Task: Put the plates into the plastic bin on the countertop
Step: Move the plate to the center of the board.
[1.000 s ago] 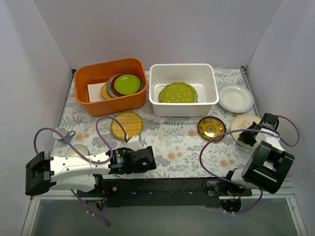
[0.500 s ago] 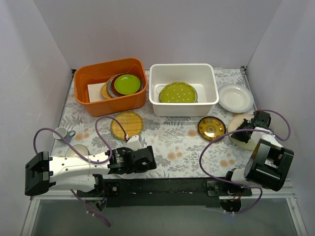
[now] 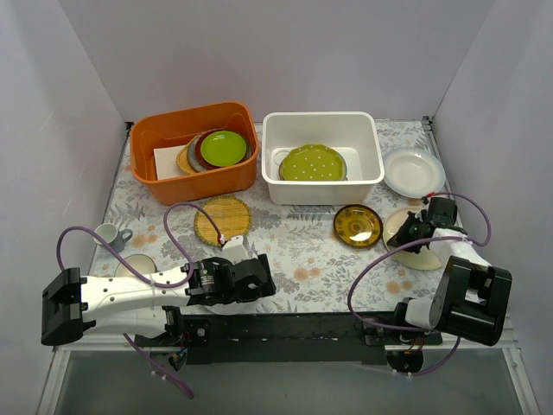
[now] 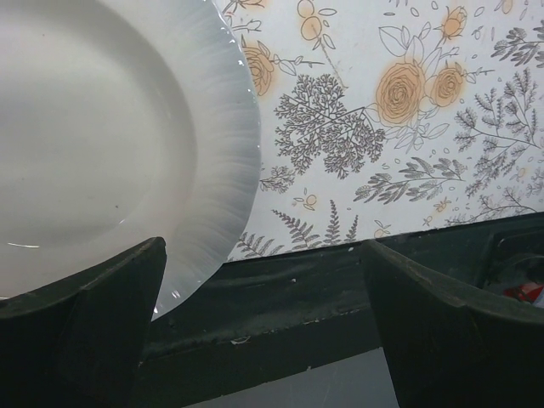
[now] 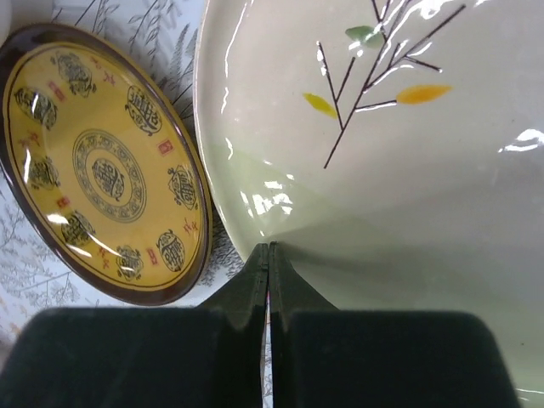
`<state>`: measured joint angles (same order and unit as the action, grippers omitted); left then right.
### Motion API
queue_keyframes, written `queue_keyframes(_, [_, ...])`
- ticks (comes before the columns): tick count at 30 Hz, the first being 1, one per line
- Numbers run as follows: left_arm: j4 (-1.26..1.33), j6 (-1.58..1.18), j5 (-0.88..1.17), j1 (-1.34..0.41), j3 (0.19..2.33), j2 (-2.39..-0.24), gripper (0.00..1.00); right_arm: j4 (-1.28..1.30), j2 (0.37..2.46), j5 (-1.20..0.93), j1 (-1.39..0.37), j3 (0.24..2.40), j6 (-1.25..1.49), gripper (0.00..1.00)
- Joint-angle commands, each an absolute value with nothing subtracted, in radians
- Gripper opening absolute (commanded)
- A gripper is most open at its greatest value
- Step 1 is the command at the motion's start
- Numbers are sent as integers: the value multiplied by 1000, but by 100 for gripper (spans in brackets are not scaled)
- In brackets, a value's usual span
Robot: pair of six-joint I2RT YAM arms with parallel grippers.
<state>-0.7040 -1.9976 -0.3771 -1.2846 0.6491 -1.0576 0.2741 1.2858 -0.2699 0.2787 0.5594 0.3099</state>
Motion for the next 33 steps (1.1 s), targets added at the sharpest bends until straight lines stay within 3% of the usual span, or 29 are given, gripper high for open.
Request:
queue_keyframes(1, [-710,-2042,-396,-1282,696,-1061,98,391,1307,-299,186,543,304,1])
queue_keyframes(23, [-666,-2051,-388,-1302,699,-1080,98,451,1063,-324,-126,399,454,1])
queue_keyframes(33, [-563,-2010,-357,-1313,756,-1212,98,411,994,-353,-296,360,561,1])
